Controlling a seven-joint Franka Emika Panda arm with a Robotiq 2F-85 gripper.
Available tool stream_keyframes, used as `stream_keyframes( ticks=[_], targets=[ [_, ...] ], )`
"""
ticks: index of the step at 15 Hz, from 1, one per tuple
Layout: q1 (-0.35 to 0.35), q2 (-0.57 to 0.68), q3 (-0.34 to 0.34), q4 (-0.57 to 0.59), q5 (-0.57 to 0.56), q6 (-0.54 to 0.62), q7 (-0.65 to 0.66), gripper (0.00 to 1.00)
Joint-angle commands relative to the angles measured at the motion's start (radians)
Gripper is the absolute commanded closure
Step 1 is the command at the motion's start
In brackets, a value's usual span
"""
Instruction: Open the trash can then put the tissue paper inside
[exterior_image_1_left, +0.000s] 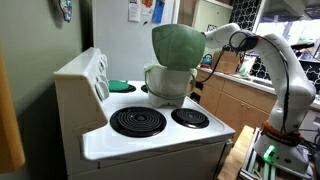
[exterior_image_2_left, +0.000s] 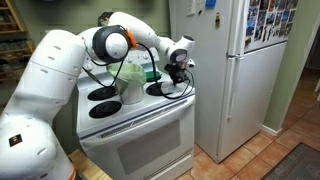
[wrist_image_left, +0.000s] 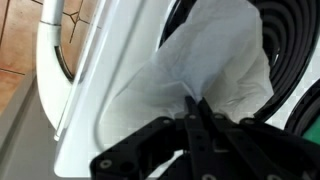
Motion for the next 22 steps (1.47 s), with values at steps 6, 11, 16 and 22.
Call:
stream_keyframes(
  ticks=[6, 11, 16, 22],
  targets=[
    [-0.162, -0.140, 0.130, -0.079, 0.168, -0.083, -0.172, 1.00],
    [-0.224, -0.256, 0.112, -0.103, 0.355, -0.387, -0.338, 1.00],
    [-0.210, -0.295, 0.041, -0.059, 0.439, -0.764, -0.396, 1.00],
    [-0.191, -0.319, -0.003, -0.047, 0.575, -0.940, -0.513, 1.00]
  ],
)
